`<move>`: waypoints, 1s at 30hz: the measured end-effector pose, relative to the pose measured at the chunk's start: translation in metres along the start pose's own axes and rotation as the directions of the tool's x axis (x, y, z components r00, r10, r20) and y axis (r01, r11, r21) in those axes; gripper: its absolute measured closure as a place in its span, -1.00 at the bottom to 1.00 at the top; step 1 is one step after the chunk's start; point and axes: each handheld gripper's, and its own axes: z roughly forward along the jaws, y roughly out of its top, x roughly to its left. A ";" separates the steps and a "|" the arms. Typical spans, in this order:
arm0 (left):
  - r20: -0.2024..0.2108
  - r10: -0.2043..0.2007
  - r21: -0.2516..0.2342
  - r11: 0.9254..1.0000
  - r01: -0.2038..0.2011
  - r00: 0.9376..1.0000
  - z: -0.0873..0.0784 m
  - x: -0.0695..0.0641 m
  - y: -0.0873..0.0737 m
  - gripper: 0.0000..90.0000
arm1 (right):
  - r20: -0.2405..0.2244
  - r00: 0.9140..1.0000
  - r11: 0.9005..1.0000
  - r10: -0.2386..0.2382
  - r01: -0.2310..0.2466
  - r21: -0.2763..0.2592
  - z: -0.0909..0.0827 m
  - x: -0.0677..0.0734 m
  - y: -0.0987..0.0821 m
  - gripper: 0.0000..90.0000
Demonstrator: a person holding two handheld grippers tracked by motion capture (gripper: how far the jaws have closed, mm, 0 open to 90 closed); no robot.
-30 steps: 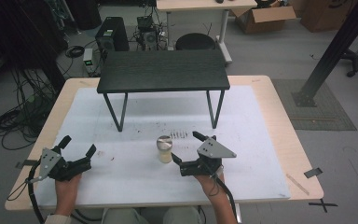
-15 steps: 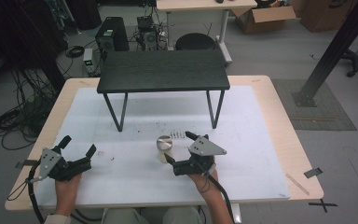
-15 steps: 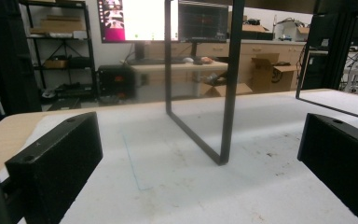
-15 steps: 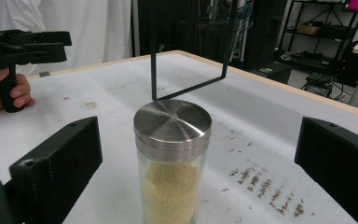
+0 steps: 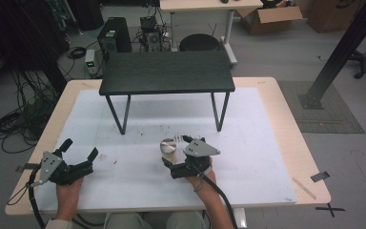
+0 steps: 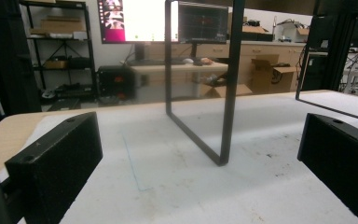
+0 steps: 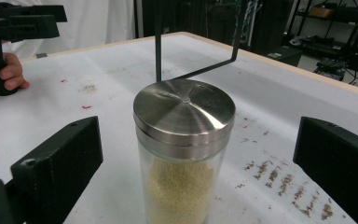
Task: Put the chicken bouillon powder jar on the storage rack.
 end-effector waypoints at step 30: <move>0.000 -0.001 -0.002 1.000 0.001 1.000 0.000 0.000 0.000 -0.99 | -0.053 0.998 0.999 0.041 -0.039 0.030 0.025 -0.002 -0.008 -0.46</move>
